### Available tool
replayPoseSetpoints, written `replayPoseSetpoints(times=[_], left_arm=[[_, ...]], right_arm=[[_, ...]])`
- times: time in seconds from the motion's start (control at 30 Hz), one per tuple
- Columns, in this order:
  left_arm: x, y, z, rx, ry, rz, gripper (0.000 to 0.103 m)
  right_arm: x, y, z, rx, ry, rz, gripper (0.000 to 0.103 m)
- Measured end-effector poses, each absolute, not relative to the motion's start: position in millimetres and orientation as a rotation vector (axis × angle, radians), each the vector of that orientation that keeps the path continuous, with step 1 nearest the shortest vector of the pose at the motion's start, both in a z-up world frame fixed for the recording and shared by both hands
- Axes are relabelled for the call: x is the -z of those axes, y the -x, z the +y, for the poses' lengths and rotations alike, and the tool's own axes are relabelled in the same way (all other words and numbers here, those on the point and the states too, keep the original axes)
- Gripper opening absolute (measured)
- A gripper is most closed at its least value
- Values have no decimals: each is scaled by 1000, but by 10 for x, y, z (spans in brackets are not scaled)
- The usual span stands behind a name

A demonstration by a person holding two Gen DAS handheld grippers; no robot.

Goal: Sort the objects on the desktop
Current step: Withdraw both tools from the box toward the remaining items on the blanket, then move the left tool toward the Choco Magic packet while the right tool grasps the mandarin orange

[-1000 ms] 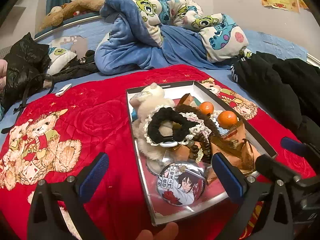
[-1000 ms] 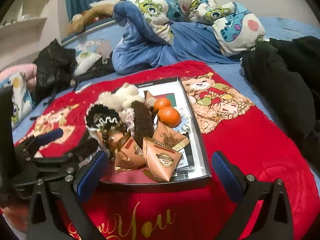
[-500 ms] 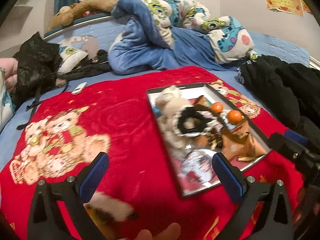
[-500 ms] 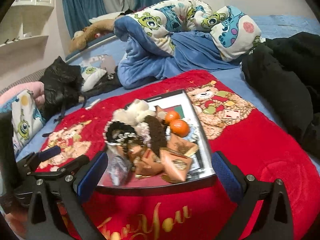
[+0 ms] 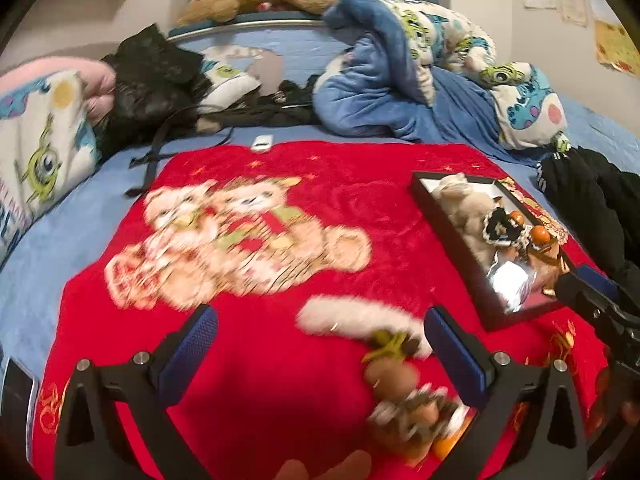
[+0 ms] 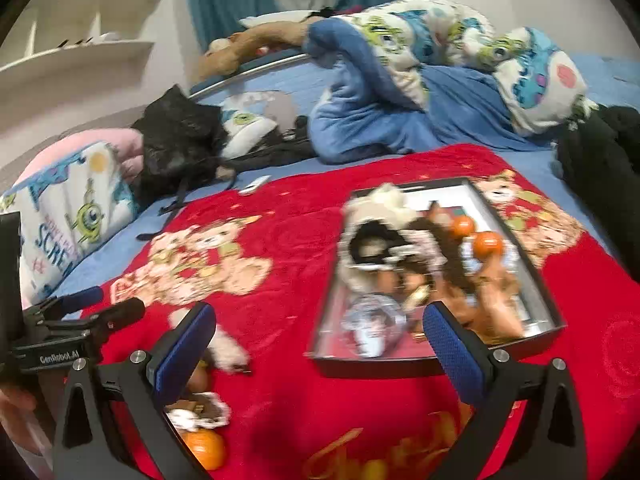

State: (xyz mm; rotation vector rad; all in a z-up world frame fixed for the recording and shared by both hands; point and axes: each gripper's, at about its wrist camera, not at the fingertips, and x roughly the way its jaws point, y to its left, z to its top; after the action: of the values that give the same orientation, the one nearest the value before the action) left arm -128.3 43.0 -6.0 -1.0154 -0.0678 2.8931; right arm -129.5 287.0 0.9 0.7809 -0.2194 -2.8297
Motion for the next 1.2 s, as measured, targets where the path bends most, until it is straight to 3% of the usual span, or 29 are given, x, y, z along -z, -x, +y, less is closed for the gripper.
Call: replayPoseSetpoints(times=[0.33, 0.83, 1.2], left_arm=[[484, 664, 498, -2815, 1093, -11, 103], [812, 666, 760, -2768, 1154, 52, 103], [962, 894, 822, -2711, 1227, 58, 103]], right_arm=[[165, 1031, 2595, 2781, -828, -185, 103], [456, 820, 2352, 2681, -940, -17, 103], [727, 994, 2305, 2553, -1099, -127, 103]])
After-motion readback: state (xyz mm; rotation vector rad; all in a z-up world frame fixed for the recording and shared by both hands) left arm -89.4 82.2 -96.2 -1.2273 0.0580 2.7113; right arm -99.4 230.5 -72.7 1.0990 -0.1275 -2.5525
